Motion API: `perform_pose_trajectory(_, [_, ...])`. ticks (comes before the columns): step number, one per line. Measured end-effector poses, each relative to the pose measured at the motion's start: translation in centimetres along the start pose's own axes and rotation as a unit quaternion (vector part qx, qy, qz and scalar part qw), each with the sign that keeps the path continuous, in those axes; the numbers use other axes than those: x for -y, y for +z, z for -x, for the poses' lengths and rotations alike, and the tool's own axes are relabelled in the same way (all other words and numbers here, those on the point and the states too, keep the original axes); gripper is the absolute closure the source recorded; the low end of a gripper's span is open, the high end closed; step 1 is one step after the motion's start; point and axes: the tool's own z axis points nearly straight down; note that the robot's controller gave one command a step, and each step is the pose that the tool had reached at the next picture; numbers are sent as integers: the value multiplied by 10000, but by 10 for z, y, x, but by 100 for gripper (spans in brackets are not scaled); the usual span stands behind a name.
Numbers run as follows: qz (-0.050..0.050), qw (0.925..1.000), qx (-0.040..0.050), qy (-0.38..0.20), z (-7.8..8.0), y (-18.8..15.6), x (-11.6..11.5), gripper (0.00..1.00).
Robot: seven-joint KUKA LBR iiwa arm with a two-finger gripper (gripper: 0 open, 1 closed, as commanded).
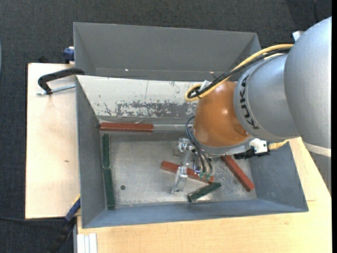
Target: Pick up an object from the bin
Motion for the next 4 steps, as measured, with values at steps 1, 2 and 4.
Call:
perform_pose_trajectory(1, [4,10000,14,-36,0,0,1,100])
perform_pose_trajectory(2, [5,10000,17,-41,1,0,2,100])
perform_pose_trajectory(4, [-3,10000,-9,-43,-1,-15,2,100])
